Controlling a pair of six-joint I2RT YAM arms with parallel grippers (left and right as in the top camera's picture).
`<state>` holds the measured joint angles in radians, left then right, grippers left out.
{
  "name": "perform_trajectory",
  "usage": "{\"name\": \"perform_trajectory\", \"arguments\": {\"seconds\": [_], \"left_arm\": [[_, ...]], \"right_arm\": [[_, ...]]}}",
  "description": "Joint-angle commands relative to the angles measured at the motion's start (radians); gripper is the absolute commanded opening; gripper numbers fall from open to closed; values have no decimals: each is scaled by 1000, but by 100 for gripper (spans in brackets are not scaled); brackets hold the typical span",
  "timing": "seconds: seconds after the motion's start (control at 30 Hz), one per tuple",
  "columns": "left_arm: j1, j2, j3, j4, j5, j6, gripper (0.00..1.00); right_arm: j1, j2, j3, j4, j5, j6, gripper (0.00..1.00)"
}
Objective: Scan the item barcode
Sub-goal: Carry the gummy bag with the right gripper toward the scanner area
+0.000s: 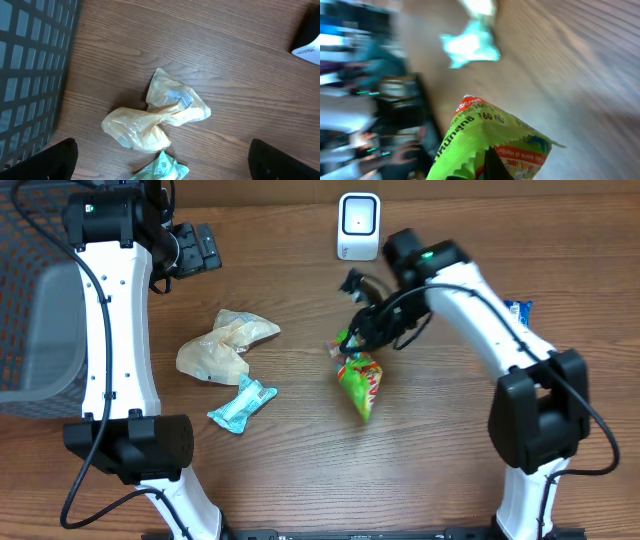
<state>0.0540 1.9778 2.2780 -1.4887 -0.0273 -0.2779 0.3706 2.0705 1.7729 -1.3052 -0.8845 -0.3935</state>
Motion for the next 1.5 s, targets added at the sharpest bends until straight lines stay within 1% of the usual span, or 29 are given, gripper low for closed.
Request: {"name": "perform_trajectory", "arguments": {"seconds": [0.0,0.23,0.3,0.4,0.57,0.77,0.97,1.17,1.23,1.33,1.47], "left_arm": [[-2,-3,-5,2,-6,9,100],[-2,-3,-5,2,-6,9,100],[-2,-3,-5,2,-6,9,100],[-2,-3,-5,2,-6,9,100],[-2,-3,-5,2,-6,9,100],[-2,-3,-5,2,-6,9,100],[-2,-3,-5,2,-6,9,100],[-2,-3,-5,2,-6,9,100],[-2,-3,-5,2,-6,9,100],[-2,-3,-5,2,-6,9,100],[-2,-3,-5,2,-6,9,100]], "right_arm": [[-50,-33,18,-66,-334,-238,4],[-111,-32,12,-181,-428,-379,4],[-126,-32,12,-237,-506,-438,4],[-142,-32,12,-300,-611,-475,4],[-179,-32,13,-350,-686,-438,4],[-233,-32,20,-350,-686,-270,4],[-304,-32,56,-351,-686,-185,4],[-388,-34,64,-375,-682,-182,4],[-406,-34,64,-349,-631,-189,4],[-395,-34,56,-323,-533,-190,4],[-318,-32,8,-245,-507,-188,4]]}}
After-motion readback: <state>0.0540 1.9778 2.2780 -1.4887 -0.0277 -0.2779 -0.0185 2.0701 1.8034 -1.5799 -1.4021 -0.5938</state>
